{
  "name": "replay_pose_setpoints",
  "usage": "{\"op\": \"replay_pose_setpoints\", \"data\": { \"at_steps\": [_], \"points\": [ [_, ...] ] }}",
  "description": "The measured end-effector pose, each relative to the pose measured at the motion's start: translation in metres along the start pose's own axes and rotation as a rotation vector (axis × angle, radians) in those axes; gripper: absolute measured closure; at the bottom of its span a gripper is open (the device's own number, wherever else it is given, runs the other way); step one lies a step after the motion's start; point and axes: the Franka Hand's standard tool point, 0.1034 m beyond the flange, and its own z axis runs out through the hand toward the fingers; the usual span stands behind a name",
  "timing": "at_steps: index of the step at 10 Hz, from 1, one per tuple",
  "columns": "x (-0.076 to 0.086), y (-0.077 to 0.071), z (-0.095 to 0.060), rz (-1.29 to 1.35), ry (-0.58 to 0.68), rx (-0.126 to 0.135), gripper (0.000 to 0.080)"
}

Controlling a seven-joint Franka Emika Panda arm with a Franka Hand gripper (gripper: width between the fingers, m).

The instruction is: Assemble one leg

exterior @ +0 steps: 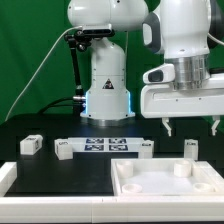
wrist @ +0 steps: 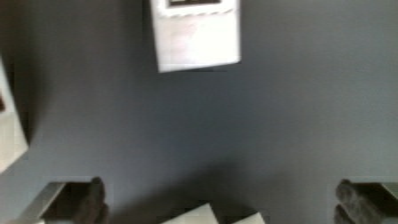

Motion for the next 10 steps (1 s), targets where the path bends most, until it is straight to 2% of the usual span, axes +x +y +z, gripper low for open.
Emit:
{"op": "replay_pose_setpoints", "data": {
  "at_steps": [5,6,8,9,10],
  "points": [
    [-0.0040,0.0021,0.0045,-0.092,-0.035,-0.008,0.0150],
    [-0.0090,0.0079,0.0039,-0.116,-0.144,-0.031,0.0150],
    [-0.0048,0.0040,0.0007,-0.149,-0.267,-0.042,0.0150],
    [-0.0073,0.0082,0.0011,-0.144,-0.353,-0.058,0.0150],
    [-0.0046,0.0082,0.0016,-0.135,-0.409,-0.065,0.0150]
  ]
}}
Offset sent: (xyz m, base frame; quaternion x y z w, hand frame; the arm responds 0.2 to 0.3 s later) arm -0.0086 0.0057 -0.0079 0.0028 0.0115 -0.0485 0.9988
